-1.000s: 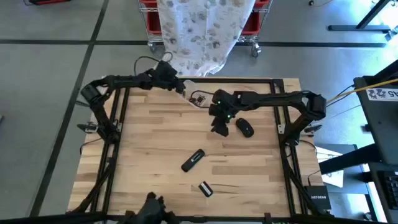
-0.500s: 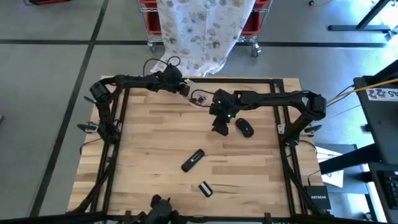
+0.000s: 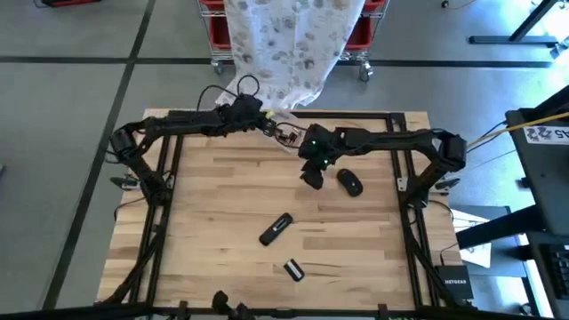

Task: Insert battery
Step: Remove the silver battery from the transparent bin

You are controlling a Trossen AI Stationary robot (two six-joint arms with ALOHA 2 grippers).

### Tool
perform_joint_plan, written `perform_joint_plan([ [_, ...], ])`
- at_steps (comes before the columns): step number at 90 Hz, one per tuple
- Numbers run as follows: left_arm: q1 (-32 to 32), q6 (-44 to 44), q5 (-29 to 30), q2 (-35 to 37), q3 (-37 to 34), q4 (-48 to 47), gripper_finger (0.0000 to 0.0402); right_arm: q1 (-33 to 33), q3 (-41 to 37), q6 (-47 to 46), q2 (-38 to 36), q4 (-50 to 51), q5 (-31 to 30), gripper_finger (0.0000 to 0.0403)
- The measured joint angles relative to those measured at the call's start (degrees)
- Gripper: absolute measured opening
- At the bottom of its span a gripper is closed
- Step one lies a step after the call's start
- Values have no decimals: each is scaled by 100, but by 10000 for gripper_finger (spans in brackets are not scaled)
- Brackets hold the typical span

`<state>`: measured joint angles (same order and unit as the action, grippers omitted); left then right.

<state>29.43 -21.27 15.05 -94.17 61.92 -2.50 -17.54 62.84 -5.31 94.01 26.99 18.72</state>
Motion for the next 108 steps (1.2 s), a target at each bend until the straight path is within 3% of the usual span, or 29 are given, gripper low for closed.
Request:
perform_joint_plan([
  [19, -1172, 715, 2019, 46, -3, -14, 4, -178, -1, 386, -257, 15, -521, 154],
  [29, -1616, 942, 2524, 46, -3, 23, 4, -245, -1, 827, -299, 19, -478, 154],
  [50, -1918, 950, 2926, 46, -3, 18, 3, -232, -439, 1340, -303, -779, 38, 154],
  [74, -1939, 861, 2894, 46, -3, 10, 3, -158, -1143, 1328, -273, -2736, 94, 154],
  [84, -1939, 805, 2862, 46, -3, 12, 3, -138, -1164, 1321, -96, -3040, 2, 157],
  [97, -1939, 766, 2710, 46, -3, 4, 3, -140, -1146, 1175, 229, -3223, 11, 191],
  [108, -1939, 770, 2650, 44, -3, -14, 2, -118, -1142, 1155, 461, -3274, -350, 237],
])
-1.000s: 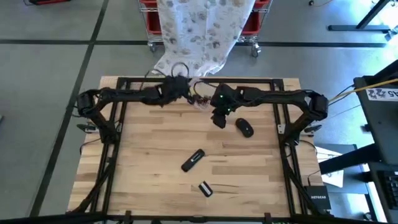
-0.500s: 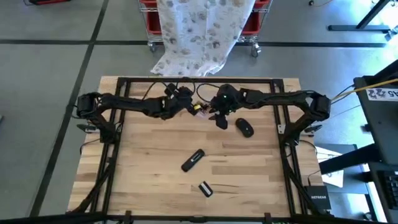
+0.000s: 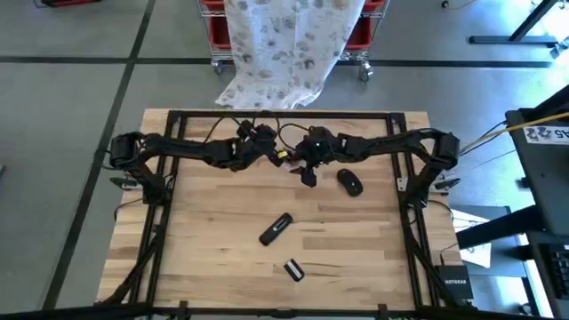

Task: Insert battery
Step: Remove the silver battery from the transparent bin

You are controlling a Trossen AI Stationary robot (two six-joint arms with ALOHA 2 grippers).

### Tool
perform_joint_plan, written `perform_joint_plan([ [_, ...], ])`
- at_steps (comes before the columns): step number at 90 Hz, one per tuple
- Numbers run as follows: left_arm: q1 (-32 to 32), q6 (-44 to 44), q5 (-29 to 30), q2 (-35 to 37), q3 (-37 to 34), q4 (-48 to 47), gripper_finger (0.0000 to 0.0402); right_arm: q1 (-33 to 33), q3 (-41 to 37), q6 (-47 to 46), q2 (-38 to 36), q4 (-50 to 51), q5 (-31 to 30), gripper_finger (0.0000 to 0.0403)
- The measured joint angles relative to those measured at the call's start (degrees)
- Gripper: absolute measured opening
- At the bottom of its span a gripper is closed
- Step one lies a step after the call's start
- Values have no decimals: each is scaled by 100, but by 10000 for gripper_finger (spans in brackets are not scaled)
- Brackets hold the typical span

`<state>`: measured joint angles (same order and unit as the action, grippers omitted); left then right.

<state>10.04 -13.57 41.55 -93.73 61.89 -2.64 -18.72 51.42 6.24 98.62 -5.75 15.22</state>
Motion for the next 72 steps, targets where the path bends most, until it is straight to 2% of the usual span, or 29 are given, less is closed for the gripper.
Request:
perform_joint_plan([
  [9, 4, 3, -70, -2, -4, -15, 2, 0, 4, -122, 103, -125, 34, 265],
  [17, 4, -66, -102, -10, -9, -78, 2, 13, 11, -149, 194, -178, 144, 272],
  [30, 17, -265, -133, -61, -15, -137, 2, 124, 8, -235, 315, -293, 237, 257],
  [48, 15, -586, -240, -214, -15, -163, 2, 281, 0, -659, 562, -316, 47, 234],
  [66, 17, -532, -165, -216, -2, -85, 2, 387, 4, -576, 291, -395, -19, 232],
  [72, 20, -600, -148, -216, 10, -51, 2, 426, 10, -588, 248, -430, -271, 232],
])
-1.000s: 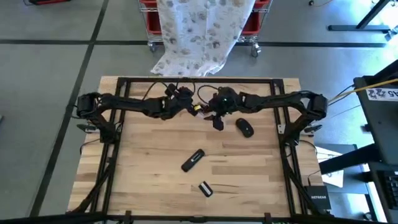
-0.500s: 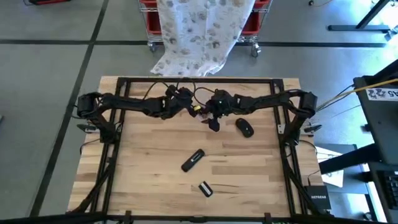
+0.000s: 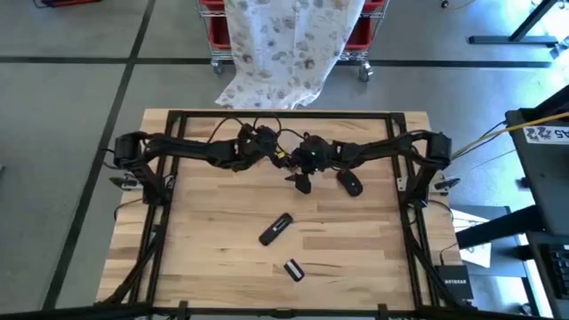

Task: Insert battery
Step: Remove the silver battery from the transparent bin

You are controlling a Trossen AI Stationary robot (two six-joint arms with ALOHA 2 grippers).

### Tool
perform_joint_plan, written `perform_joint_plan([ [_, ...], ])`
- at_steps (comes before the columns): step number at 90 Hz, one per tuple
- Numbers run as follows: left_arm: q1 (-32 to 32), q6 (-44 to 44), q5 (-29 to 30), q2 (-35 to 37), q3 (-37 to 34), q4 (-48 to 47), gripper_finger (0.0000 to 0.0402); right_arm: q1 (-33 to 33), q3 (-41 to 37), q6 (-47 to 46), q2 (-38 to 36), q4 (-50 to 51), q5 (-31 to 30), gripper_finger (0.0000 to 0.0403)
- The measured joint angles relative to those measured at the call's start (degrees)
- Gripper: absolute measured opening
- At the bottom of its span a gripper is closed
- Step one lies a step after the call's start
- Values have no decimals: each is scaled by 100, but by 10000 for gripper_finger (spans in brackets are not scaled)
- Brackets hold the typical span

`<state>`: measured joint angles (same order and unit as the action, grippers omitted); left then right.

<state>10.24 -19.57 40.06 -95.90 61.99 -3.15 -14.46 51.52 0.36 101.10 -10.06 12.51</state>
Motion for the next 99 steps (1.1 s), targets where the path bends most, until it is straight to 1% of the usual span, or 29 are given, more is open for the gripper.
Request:
perform_joint_plan([
  [6, 0, -62, 11, 0, 3, -18, 2, 17, -3, -37, 12, 111, -228, 235],
  [13, 2, -56, 21, 0, 3, -27, 2, 106, -10, 41, 15, 162, -336, 242],
  [23, 37, -36, -2, 2, 3, -47, 2, 330, -10, 626, -167, 230, -454, 247],
  [31, 62, -64, -38, 2, 3, -74, 2, 493, -7, 1150, -369, 407, -604, 233],
  [42, 121, -104, -14, 4, 3, -77, 2, 569, -1, 1304, -452, 801, -1321, 205],
  [48, 129, -105, -17, 4, 1, -73, 2, 562, -8, 1455, -446, 1100, -1400, 200],
  [52, 139, -103, -24, 4, 1, -73, 2, 558, -6, 1636, -381, 1117, -1441, 202],
  [61, 154, -108, -54, 4, -1, -73, 2, 551, -17, 1946, -315, 1103, -1537, 220],
  [67, 153, -132, -56, 4, -1, -73, 2, 551, 2, 1941, -261, 820, -1574, 239],
  [81, 147, -178, -97, 8, -6, -71, 2, 549, -5, 1906, -74, 744, -1596, 289],
  [89, 144, -210, -102, 9, -6, -73, 5, 547, -4, 1607, 16, 687, -1642, 305],
  [99, 144, -255, -133, 9, -12, -73, 7, 530, -1, 1164, 145, 606, -1750, 309],
])
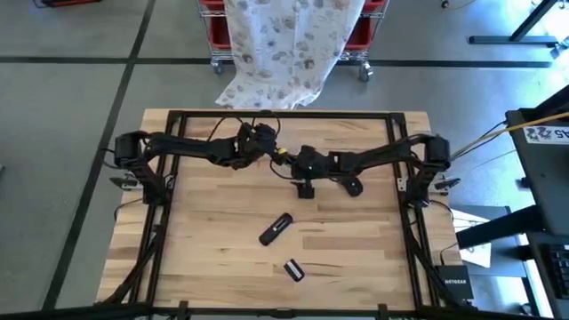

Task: Insert battery
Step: Remove the silver battery from the transparent bin

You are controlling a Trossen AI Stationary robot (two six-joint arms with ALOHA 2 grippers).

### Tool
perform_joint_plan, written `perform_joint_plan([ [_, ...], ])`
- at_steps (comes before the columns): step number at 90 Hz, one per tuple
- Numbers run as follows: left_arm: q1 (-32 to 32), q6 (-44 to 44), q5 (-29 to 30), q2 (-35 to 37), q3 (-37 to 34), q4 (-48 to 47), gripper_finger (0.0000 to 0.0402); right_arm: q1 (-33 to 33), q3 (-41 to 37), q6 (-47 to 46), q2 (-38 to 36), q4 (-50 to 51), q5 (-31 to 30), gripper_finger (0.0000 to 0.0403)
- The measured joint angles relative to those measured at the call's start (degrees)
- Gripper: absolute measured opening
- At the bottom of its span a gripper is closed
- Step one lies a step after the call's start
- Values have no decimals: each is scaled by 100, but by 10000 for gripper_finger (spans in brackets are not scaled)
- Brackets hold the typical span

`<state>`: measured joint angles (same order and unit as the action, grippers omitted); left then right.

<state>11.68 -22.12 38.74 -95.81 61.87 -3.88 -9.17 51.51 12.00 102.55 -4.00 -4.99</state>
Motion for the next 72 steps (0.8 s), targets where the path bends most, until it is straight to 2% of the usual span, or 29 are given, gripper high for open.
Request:
perform_joint_plan([
  [37, -8, -18, -130, -4, -2, 6, 10, 9, 9, -708, 267, -408, 65, 303],
  [54, -10, -21, -167, -7, -4, -17, 11, 11, 6, -877, 356, -655, 788, 303],
  [72, -10, -27, -139, -7, -4, -33, 11, 11, 2, -431, 356, -679, 924, 303],
])
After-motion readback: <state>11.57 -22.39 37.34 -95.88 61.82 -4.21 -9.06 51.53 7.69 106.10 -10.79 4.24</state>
